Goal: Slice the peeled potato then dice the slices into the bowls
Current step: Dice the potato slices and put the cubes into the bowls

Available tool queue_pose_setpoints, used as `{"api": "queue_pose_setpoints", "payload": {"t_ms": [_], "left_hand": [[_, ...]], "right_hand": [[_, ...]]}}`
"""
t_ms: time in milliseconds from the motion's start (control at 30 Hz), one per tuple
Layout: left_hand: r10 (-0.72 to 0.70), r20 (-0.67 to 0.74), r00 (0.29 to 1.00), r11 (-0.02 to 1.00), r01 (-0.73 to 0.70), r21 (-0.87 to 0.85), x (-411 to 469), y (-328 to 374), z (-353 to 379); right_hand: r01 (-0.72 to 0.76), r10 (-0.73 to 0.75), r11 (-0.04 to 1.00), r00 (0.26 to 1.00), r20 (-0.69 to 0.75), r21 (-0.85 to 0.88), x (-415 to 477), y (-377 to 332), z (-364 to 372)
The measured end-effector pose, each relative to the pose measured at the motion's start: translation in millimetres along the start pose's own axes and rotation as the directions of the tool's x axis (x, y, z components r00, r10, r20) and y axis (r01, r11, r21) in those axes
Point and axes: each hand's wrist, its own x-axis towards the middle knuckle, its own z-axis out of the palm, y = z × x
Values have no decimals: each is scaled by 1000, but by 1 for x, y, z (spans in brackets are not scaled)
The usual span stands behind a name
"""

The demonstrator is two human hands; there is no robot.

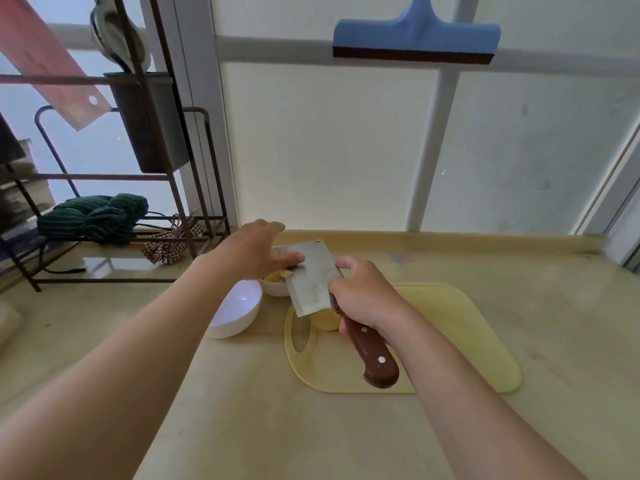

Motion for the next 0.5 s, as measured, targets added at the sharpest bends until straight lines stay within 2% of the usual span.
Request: {"api": "queue_pose_setpoints", "payload": {"t_ms": [167, 267, 367, 433, 500], "left_hand": [[-74, 2, 997, 997, 74, 16, 7, -9, 4], [-107, -41, 993, 989, 102, -107, 10, -13, 1], [18, -66, 998, 982, -30, -187, 3, -6, -5], [92, -7, 996, 980, -92, -176, -5, 2, -7], [98, 58, 993, 984, -88, -152, -10, 7, -6]], "right_hand": [[6, -6, 1000, 1000, -17, 0, 1, 6, -9], [0, 0, 1000, 1000, -24, -1, 1, 9, -15], [2, -2, 1000, 999, -34, -6, 3, 11, -16], [4, -4, 1000, 999, -37, 4, 4, 11, -14], [3, -3, 1000, 999, -40, 9, 5, 9, -10]]}}
